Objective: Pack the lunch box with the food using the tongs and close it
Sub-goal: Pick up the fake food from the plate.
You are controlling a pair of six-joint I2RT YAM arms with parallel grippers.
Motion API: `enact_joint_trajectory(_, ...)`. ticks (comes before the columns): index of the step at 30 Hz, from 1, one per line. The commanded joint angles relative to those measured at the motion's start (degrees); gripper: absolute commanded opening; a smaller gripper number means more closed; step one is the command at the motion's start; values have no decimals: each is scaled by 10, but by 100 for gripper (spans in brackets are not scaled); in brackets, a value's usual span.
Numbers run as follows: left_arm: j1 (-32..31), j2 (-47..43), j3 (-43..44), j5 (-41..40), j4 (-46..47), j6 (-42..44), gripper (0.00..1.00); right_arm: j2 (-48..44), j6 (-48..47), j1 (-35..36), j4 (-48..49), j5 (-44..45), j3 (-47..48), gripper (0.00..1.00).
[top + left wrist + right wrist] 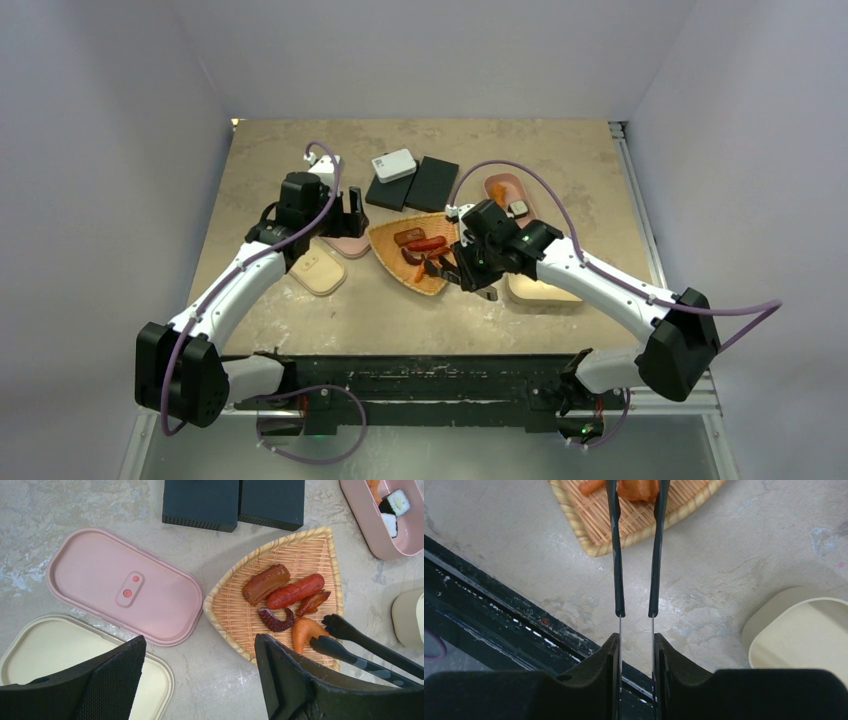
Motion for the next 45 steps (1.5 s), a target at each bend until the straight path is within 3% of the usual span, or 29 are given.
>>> enact_joint_trajectory(1, 3, -12, -2, 3, 15, -4, 79, -8, -10, 4, 31, -41, 26, 30)
enact_joint_trajectory(15, 3, -16, -2, 0, 15, -5, 79, 2, -4, 7, 3, 14, 21, 36)
enact_joint_trajectory(31, 3, -54, -6, -63, 17, -10, 79, 34, -12, 23, 23, 13, 35, 34)
enact_joint_trajectory(45, 3, -57, -8, -53, 20, -8, 79, 28, 40, 24, -21, 73, 75, 9)
